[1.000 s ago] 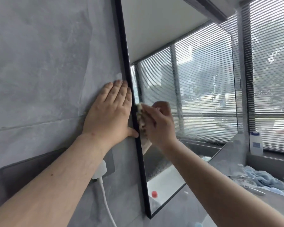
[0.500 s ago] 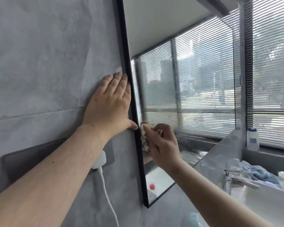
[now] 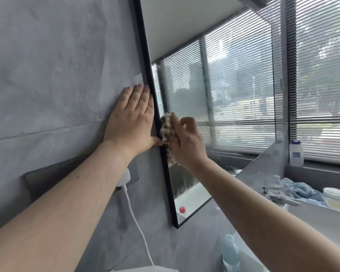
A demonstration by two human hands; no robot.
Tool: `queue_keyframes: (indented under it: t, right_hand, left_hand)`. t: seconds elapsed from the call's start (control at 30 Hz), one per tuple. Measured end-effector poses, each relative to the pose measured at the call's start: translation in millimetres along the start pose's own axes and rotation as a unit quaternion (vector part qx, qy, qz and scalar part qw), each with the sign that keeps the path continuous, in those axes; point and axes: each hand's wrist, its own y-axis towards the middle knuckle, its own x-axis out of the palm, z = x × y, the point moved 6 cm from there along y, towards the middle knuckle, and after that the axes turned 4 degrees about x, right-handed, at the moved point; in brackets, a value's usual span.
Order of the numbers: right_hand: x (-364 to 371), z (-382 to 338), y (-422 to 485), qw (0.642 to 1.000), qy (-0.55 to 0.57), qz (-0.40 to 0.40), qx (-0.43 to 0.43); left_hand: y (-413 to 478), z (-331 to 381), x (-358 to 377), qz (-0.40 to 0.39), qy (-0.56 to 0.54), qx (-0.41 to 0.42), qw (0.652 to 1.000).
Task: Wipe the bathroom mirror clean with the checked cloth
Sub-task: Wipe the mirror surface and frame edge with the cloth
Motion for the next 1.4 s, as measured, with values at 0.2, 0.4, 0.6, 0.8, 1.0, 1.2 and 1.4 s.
queue_keyframes:
  t: [0.2,0.4,0.6,0.8,1.0,1.2,1.4]
  right_hand:
    - [2,-1,-23,0.995,0.032,0.016,0.094]
    - [12,27,-171,0.982,0.008,-0.030,0.187]
    - [14,27,-240,0.968,0.036,-0.087,0.234]
    - [4,13,-179,0.991,0.044,-0.040,0.117]
    - [5,18,-58,0.998,0.034,-0.015,0.058]
    - [-7,-1,59,0.998,0.036,0.039,0.029]
    - [-5,-3,39,0.997,-0.024,0.043,-0.056]
  left_hand:
    - [1,0,3,0.008,-0.003,0.002,1.000]
    - [1,0,6,0.012,-0.006,0.003,1.000]
    - [1,0,4,0.011,-0.014,0.009,1.000]
    - [0,-1,6,0.018,-0.060,0.014,0.998]
    - [-1,0,6,0.019,-0.090,0.024,0.996]
    - [0,1,0,0.031,-0.112,0.023,0.993]
    - [1,-2,2,0.010,-0.141,0.027,0.990]
